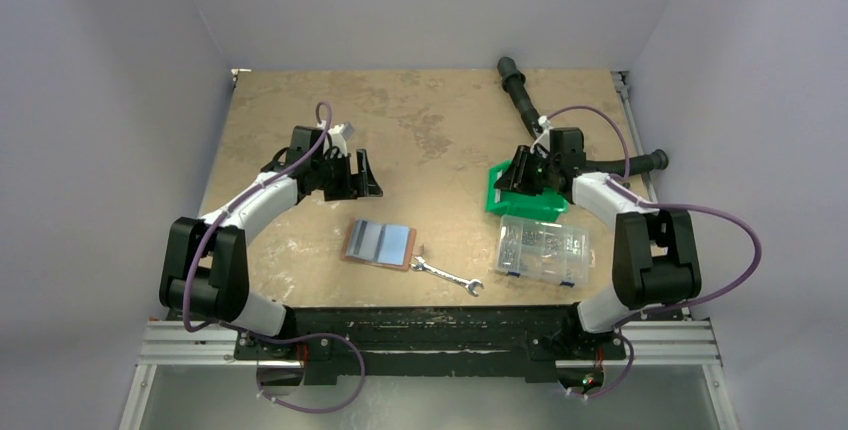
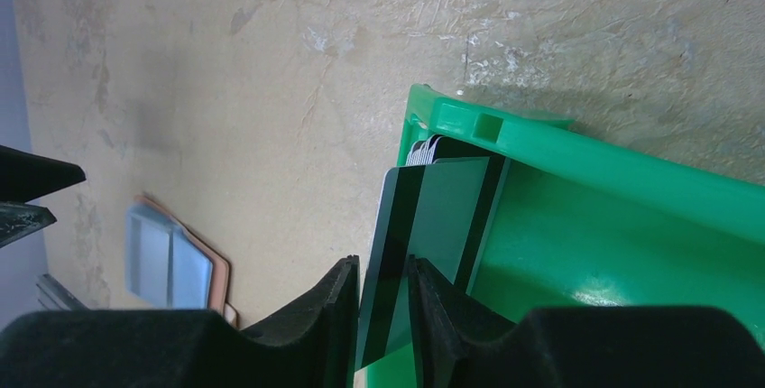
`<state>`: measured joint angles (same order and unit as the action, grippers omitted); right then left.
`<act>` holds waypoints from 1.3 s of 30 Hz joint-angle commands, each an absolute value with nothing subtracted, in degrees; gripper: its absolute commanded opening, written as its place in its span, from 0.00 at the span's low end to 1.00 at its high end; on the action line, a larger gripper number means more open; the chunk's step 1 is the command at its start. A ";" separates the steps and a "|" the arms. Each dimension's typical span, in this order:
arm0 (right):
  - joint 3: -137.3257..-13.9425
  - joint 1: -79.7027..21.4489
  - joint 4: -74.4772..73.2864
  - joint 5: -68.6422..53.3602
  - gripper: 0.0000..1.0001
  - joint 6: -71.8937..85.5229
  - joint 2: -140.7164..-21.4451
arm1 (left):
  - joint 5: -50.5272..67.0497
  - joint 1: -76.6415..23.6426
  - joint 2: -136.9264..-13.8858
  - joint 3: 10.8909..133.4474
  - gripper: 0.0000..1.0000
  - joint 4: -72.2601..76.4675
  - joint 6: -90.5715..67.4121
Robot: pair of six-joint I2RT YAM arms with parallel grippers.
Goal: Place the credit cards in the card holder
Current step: Pick up the credit card from the storage box.
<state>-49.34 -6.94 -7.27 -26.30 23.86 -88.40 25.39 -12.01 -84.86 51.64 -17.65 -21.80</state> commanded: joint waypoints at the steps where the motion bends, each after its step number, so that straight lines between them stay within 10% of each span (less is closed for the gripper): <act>1: -49.05 -6.68 -5.73 -27.60 0.32 24.04 -85.90 | 26.77 -12.00 -84.11 51.27 0.77 -16.17 -20.70; 25: -52.78 -6.33 -13.15 -21.05 0.00 20.82 -81.30 | 25.33 -11.95 -83.91 51.08 0.77 -16.47 -21.10; 39: -53.87 -6.55 -11.14 -25.87 0.00 23.34 -72.16 | 13.93 -11.26 -79.88 42.96 0.77 -21.96 -30.96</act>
<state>-51.88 -6.37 -14.11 -19.79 20.99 -73.41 15.31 -11.79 -81.32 45.69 -20.93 -27.38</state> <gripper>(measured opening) 0.069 0.763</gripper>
